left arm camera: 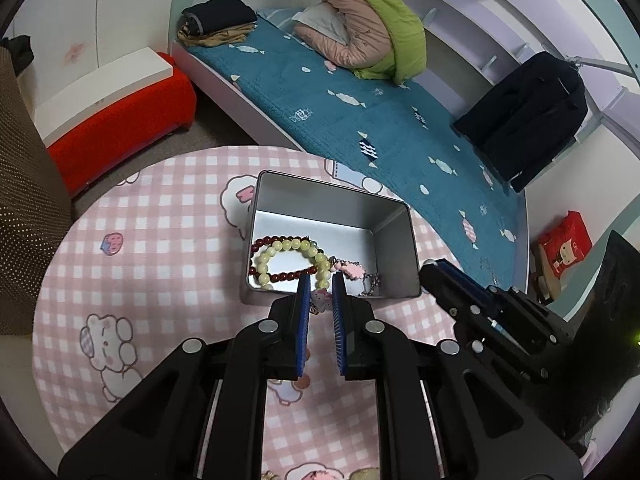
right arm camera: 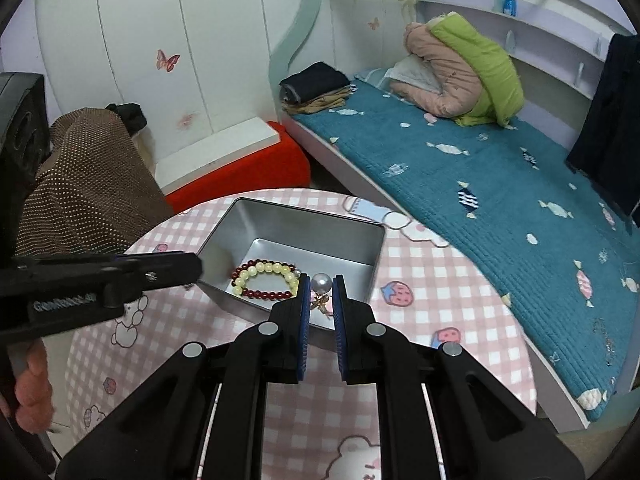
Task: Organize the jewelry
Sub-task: 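Carry the pink charm and pearl earring over the grey tin with both grippers, then open the right gripper over the tin while the left gripper opens to drop the charm, then move both grippers back down to the small jewelry on the cloth, then grasp the silver earring with the left gripper while the right gripper grasps a pink charm, then carry the silver earring and pink charm over the grey tin, then open both grippers to drop the earring and charm into the tin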
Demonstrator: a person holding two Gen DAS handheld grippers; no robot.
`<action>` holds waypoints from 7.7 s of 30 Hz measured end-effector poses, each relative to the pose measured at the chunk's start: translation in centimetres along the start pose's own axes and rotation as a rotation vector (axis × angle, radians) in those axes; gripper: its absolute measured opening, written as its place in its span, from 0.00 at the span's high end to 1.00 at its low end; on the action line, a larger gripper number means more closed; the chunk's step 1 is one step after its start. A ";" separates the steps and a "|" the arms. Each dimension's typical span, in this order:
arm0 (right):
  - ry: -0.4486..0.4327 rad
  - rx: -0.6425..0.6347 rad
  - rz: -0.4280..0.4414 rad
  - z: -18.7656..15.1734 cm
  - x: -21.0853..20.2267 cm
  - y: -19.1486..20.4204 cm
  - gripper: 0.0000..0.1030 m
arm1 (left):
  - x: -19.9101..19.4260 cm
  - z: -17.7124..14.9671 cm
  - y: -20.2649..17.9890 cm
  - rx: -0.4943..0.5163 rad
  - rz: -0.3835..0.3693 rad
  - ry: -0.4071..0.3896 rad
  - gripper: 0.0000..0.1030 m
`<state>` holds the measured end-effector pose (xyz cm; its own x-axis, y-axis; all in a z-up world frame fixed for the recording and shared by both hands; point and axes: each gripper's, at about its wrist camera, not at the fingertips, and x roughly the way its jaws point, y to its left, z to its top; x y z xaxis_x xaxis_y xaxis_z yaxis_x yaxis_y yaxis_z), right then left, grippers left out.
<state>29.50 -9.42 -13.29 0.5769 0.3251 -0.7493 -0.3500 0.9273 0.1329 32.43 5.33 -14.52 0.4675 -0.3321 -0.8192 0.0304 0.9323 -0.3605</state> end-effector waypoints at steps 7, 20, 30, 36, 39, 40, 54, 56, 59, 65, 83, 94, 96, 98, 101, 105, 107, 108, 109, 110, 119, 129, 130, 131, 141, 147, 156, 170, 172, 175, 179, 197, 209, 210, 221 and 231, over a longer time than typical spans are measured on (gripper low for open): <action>-0.006 0.035 -0.019 -0.3 -0.4 -0.8 0.61 | 1.4 0.3 -0.2 -0.004 0.010 0.016 0.90; 0.038 0.090 -0.068 -2.3 -1.3 -2.4 0.51 | 2.4 0.5 -0.6 -0.019 0.029 0.023 0.56; 0.031 0.099 -0.101 -2.6 -2.3 -2.5 0.46 | 0.3 0.1 -0.6 0.004 0.023 -0.015 0.51; 0.021 0.098 -0.113 -2.8 -3.1 -2.0 0.46 | -0.5 -0.6 -0.6 0.019 0.023 -0.014 0.51; 0.017 0.101 -0.120 -3.0 -3.4 -1.9 0.45 | -0.7 -1.0 -0.5 0.023 0.022 -0.009 0.51; 0.015 0.101 -0.123 -3.0 -3.5 -1.7 0.45 | -0.7 -1.2 -0.5 0.024 0.022 -0.008 0.51; 0.022 0.099 -0.156 -4.4 -4.9 -0.3 0.39 | -2.5 -4.2 1.0 0.043 0.039 0.023 0.51; 0.028 0.096 -0.156 -4.8 -5.0 0.1 0.39 | -2.7 -4.6 1.5 0.042 0.044 0.034 0.51; 0.042 0.087 -0.155 -5.5 -5.1 0.7 0.39 | -3.0 -5.5 2.0 0.051 0.050 0.048 0.51; 0.090 0.096 -0.140 -7.1 -5.2 1.4 0.39 | -3.0 -8.1 2.9 0.074 0.062 0.118 0.51; 0.227 0.091 -0.144 -11.6 -4.9 2.5 0.21 | -1.2 -15.2 2.9 0.145 0.060 0.317 0.33; 0.270 0.099 -0.139 -13.7 -4.9 2.9 0.21 | 0.2 -16.0 2.7 0.114 0.025 0.347 0.51; 0.270 0.101 -0.130 -13.9 -5.0 2.9 0.21 | 0.5 -16.1 2.6 0.115 0.023 0.354 0.55; 0.271 0.095 -0.127 -14.1 -5.0 3.0 0.21 | 0.7 -16.1 2.4 0.123 0.023 0.352 0.61; 0.276 0.098 -0.123 -14.3 -4.9 3.0 0.21 | 1.2 -16.1 2.2 0.127 0.032 0.355 0.75; 0.277 0.103 -0.123 -14.4 -4.9 2.8 0.21 | 1.2 -16.1 2.2 0.137 0.042 0.363 0.87; 0.273 0.108 -0.121 -14.4 -5.0 2.6 0.21 | 1.1 -16.3 2.0 0.143 0.046 0.363 0.87; 0.270 0.110 -0.118 -14.4 -5.0 2.6 0.21 | 1.1 -16.4 2.0 0.146 0.048 0.361 0.87; 0.267 0.112 -0.114 -14.3 -5.1 2.5 0.21 | 1.1 -16.5 1.9 0.146 0.051 0.359 0.87; 0.264 0.112 -0.109 -14.3 -5.1 2.5 0.21 | 1.0 -16.5 2.0 0.143 0.051 0.358 0.87; 0.230 0.052 0.016 -13.8 -5.3 4.4 0.21 | -0.5 -16.4 2.1 0.129 0.057 0.324 0.87; 0.261 -0.149 0.113 -15.0 -3.1 9.0 0.64 | -2.2 -17.1 2.8 0.098 0.059 0.298 0.87; 0.268 -0.162 0.110 -15.2 -2.8 9.2 0.66 | -2.3 -17.2 2.9 0.094 0.063 0.296 0.87; 0.282 -0.178 0.108 -15.5 -2.4 9.5 0.73 | -2.4 -17.3 3.0 0.090 0.064 0.296 0.87; 0.284 -0.192 0.080 -15.1 -1.5 9.6 0.86 | -3.2 -17.4 3.8 0.071 0.075 0.284 0.87; 0.236 -0.166 0.062 -12.9 -2.6 9.0 0.86 | -3.7 -16.5 3.0 0.098 0.076 0.263 0.87; 0.132 -0.121 0.032 -8.7 -4.6 7.1 0.86 | -4.0 -13.5 1.2 0.144 0.077 0.206 0.87; 0.015 -0.044 -0.025 -3.2 -4.7 3.6 0.86 | -3.8 -7.5 -0.1 0.188 0.097 0.106 0.87; 0.001 -0.034 -0.034 -2.4 -4.6 3.1 0.86 | -3.8 -6.6 -0.4 0.189 0.090 0.086 0.87; -0.013 -0.020 -0.041 -1.6 -4.2 2.6 0.86 | -3.4 -5.0 -0.8 0.188 0.085 0.061 0.87; -0.032 -0.005 -0.051 -0.5 -3.6 2.0 0.86 | -2.7 -3.2 -1.3 0.192 0.091 0.039 0.87; -0.060 0.039 -0.042 2.6 -0.7 0.2 0.84 | 1.0 0.3 -0.8 0.145 0.135 0.017 0.87; -0.004 0.108 -0.106 0.6 -0.8 -1.6 0.53 | 2.8 0.8 -0.4 0.134 0.118 0.021 0.87; 0.000 0.112 -0.109 0.4 -0.8 -1.7 0.53 | 2.9 0.9 -0.4 0.134 0.116 0.020 0.87; 0.024 0.145 -0.146 -0.9 -1.6 -2.8 0.44 | 3.1 0.7 -1.1 0.159 0.137 0.029 0.64; 0.005 0.147 -0.157 -1.3 -2.9 -3.0 0.42 | 1.7 -0.1 -1.6 0.183 0.138 0.017 0.64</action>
<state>27.90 -13.37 -12.34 0.6119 0.1738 -0.7716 -0.1447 0.9837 0.1068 33.11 3.30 -15.41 0.4633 -0.2006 -0.8632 0.1277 0.9790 -0.1590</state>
